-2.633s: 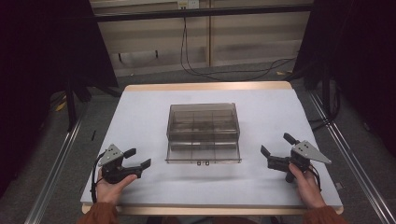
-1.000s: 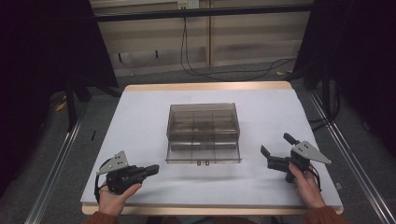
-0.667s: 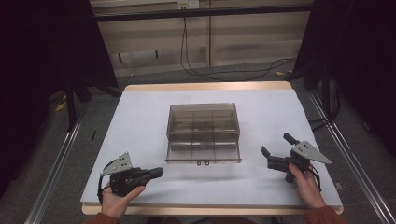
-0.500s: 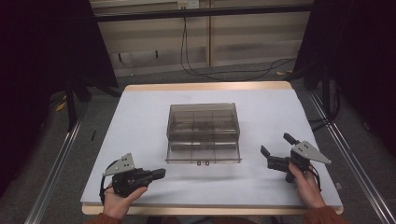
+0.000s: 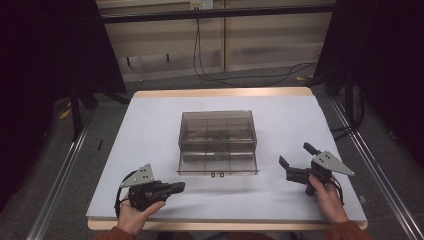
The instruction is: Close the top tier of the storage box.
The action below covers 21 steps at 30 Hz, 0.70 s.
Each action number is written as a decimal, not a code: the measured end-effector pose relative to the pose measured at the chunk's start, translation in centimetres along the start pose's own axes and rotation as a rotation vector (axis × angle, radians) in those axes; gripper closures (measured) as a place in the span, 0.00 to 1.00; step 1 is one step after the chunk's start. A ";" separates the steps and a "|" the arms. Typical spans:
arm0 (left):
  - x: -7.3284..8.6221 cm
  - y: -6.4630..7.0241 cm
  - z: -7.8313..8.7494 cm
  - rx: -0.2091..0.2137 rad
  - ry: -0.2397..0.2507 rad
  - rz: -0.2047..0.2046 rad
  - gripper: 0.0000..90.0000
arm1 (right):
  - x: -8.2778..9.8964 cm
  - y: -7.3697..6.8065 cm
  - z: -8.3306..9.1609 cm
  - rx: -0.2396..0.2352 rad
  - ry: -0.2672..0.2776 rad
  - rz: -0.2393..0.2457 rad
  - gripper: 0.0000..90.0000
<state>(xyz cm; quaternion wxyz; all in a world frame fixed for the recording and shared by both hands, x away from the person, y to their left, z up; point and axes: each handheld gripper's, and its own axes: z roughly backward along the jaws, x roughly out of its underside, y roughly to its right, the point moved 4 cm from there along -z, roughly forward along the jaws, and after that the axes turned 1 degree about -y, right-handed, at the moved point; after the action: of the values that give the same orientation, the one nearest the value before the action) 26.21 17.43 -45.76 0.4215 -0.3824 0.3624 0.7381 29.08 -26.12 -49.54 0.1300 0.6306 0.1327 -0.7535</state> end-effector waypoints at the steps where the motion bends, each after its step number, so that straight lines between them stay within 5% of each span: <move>1: 0.0 0.0 -0.2 0.005 -0.004 -0.007 1.00 | 0.0 0.0 0.0 0.000 0.000 0.000 0.00; 21: -1.3 0.9 -3.7 0.059 -0.052 -0.046 1.00 | 0.0 0.0 0.0 0.002 0.000 -0.002 0.00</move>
<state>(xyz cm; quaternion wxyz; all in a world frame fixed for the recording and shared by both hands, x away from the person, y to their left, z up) 26.79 13.48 -46.06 0.4584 -0.3589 0.3641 0.7270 29.09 -26.13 -49.54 0.1289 0.6307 0.1326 -0.7537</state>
